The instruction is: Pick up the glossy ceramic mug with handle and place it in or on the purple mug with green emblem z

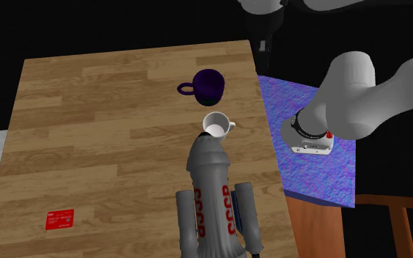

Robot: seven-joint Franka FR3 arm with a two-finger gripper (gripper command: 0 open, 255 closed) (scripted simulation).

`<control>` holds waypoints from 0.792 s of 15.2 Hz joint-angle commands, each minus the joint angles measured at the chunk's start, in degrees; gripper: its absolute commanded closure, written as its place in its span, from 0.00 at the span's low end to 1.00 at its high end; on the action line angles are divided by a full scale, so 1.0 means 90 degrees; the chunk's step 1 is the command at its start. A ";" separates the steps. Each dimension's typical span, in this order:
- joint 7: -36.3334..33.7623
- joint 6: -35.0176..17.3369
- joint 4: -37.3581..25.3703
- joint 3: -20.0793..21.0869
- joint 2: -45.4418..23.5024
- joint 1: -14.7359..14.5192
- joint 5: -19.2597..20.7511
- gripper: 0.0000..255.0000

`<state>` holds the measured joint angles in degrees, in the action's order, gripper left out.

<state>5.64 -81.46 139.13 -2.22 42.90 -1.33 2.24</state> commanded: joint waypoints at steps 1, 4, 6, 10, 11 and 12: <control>0.0000 0.0000 0.0000 0.0000 0.0000 0.0000 0.0000 0.00; -0.0179 -0.0725 0.0420 0.0140 -0.0144 -0.0108 -0.0230 0.00; -0.0289 -0.1226 0.0659 0.0238 -0.0294 -0.0189 -0.0380 0.00; -0.0482 -0.2264 0.1032 0.0447 -0.0728 -0.0362 -0.0675 0.00; -0.0526 -0.2530 0.1101 0.0500 -0.0864 -0.0408 -0.0747 0.00; -0.0568 -0.2797 0.1161 0.0554 -0.1012 -0.0453 -0.0818 0.00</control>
<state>0.74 -104.03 148.52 2.45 34.63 -5.11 -4.59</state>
